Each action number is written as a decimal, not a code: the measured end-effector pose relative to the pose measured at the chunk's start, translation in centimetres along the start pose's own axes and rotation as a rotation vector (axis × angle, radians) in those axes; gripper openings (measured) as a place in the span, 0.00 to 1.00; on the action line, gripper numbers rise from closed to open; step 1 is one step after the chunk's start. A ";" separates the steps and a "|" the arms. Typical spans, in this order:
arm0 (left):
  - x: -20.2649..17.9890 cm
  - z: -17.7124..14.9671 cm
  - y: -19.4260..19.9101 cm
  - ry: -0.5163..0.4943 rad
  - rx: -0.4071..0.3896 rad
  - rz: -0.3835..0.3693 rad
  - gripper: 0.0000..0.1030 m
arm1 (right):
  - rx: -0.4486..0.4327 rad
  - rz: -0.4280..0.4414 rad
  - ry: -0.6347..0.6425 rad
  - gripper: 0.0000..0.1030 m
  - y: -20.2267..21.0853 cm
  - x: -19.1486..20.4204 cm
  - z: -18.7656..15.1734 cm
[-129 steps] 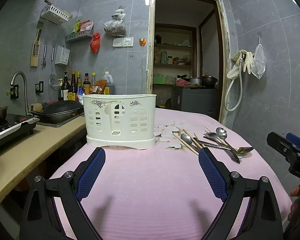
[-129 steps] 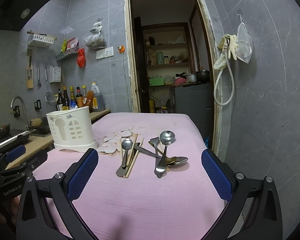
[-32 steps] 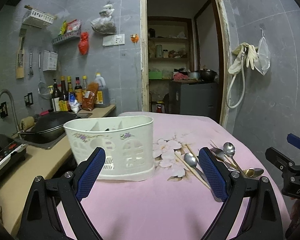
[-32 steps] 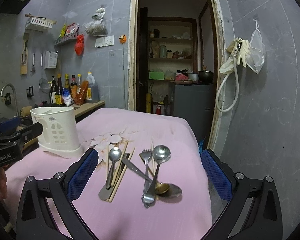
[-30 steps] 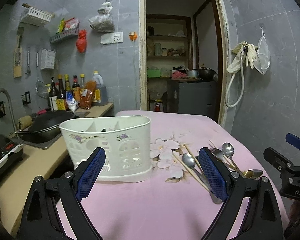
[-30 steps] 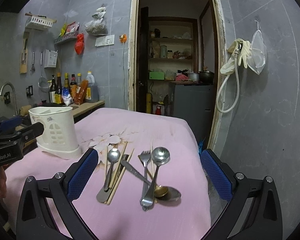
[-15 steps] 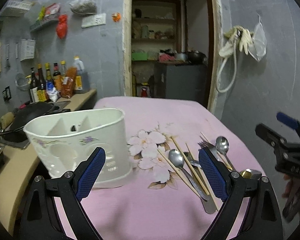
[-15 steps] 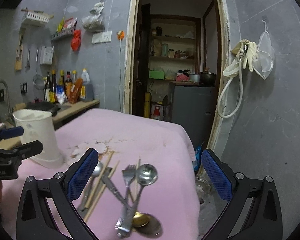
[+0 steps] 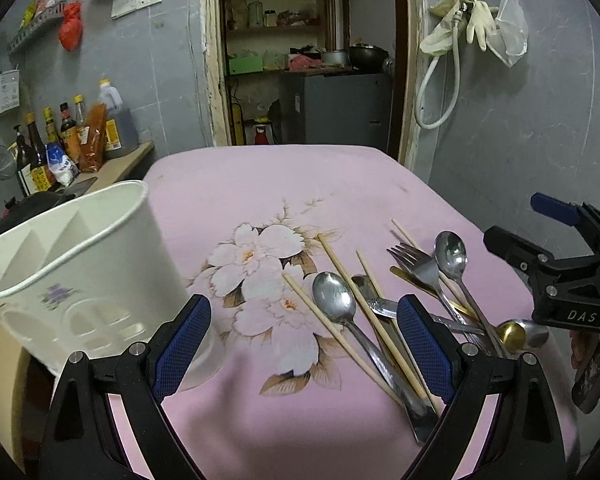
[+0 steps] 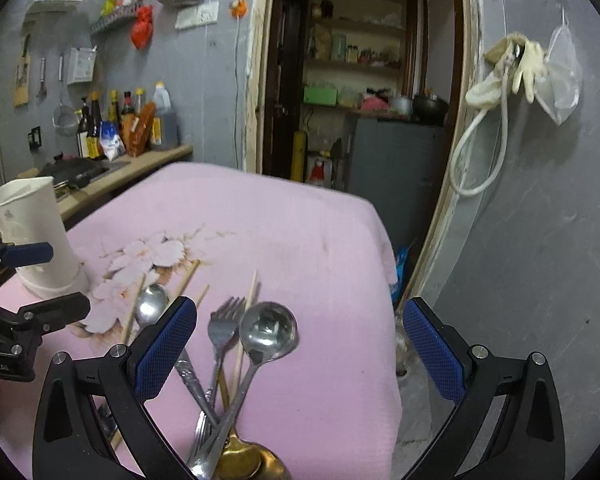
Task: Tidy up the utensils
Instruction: 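Move the right tool toward the utensil pile and lower over the large spoon, then grasp the large metal spoon with the right gripper and lift it, then carry the spoon with the right gripper and drop it into the white caddy, then open the right gripper over the caddy and withdraw it, then lower the right gripper onto the metal fork and grasp it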
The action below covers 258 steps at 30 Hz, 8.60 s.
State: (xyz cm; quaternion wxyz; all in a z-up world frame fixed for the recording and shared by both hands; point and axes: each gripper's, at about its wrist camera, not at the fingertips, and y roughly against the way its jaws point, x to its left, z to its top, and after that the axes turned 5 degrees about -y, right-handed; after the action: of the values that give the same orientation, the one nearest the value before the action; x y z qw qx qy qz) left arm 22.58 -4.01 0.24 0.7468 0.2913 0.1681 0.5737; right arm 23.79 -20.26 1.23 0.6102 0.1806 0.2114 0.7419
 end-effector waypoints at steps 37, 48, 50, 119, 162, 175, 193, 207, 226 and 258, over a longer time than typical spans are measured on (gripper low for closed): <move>1.4 1.7 -5.9 0.013 0.144 -0.185 0.41 | 0.251 0.149 -0.036 0.58 -6.2 -0.2 -0.9; 3.2 1.7 -8.7 0.087 0.218 -0.267 0.17 | 0.250 0.158 -0.053 0.50 -6.4 -0.4 -0.8; 3.2 1.7 -8.9 0.093 0.227 -0.276 0.12 | 0.252 0.162 -0.055 0.49 -6.4 -0.2 -0.7; 6.4 0.6 9.5 0.139 -0.298 0.117 0.00 | -0.296 0.176 0.228 0.02 4.1 7.9 -1.2; 11.8 2.6 14.5 0.178 -0.387 0.247 0.00 | -0.372 0.227 0.202 0.02 5.2 8.6 5.6; 19.1 3.1 17.6 0.168 -0.443 0.531 0.00 | -0.521 0.336 0.302 0.02 6.3 16.6 10.4; 20.2 -0.2 10.4 0.103 -0.332 0.555 0.01 | -0.489 0.244 0.477 0.02 2.0 22.3 8.1; 19.9 -1.3 8.8 0.205 -0.252 0.276 0.04 | -0.280 0.464 0.341 0.19 0.0 20.8 6.4; 14.2 -0.4 13.7 0.256 -0.433 0.153 0.90 | -0.532 0.377 0.065 1.00 7.3 11.1 6.5; 1.2 -1.5 3.1 0.112 -0.007 -0.096 0.74 | -0.112 0.237 0.006 0.72 2.7 -0.4 -0.3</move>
State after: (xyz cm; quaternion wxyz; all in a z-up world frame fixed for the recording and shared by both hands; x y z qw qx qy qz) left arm 19.71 -1.96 1.16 0.7639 0.2476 0.2215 0.5532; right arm 21.47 -21.17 2.47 0.5266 0.1680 0.1485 0.8200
